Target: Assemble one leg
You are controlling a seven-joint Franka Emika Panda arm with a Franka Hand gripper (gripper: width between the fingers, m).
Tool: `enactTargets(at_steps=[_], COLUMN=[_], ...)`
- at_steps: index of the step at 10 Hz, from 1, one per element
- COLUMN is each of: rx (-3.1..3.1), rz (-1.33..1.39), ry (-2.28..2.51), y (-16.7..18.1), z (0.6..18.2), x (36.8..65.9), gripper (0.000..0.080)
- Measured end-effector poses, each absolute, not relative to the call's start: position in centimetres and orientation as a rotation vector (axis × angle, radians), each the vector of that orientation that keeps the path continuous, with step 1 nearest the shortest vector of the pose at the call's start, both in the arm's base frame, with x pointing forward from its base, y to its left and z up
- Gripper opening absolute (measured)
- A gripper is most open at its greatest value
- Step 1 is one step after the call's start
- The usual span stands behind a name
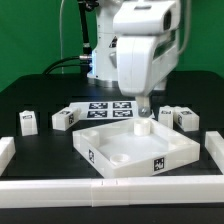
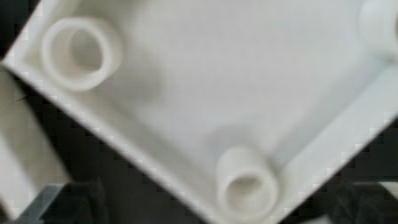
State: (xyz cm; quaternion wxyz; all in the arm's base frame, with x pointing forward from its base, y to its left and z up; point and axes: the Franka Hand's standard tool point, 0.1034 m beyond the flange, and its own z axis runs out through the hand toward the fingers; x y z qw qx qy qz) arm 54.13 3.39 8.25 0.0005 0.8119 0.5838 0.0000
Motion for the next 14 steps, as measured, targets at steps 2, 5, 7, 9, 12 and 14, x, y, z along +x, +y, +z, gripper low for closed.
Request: enactTargets(at_steps=[2, 5, 7, 9, 12, 14], rx=[2.555, 2.557, 2.534, 2.327, 2.076, 2.021], rz=[-0.012, -0.016, -0.016, -0.038, -0.106, -0.143], ry=[1.836, 1.836, 1.871, 2.168, 2.415, 2.474], y=[3.3, 3.2, 3.0, 0.2, -0.5, -1.0], z=[8.0, 7.8, 7.7, 6.5, 5.2, 4.0], x=[54.2, 54.1, 53.8, 50.4, 48.6, 47.8], gripper=[0.065, 0.065, 0.065, 0.065, 0.065, 0.065])
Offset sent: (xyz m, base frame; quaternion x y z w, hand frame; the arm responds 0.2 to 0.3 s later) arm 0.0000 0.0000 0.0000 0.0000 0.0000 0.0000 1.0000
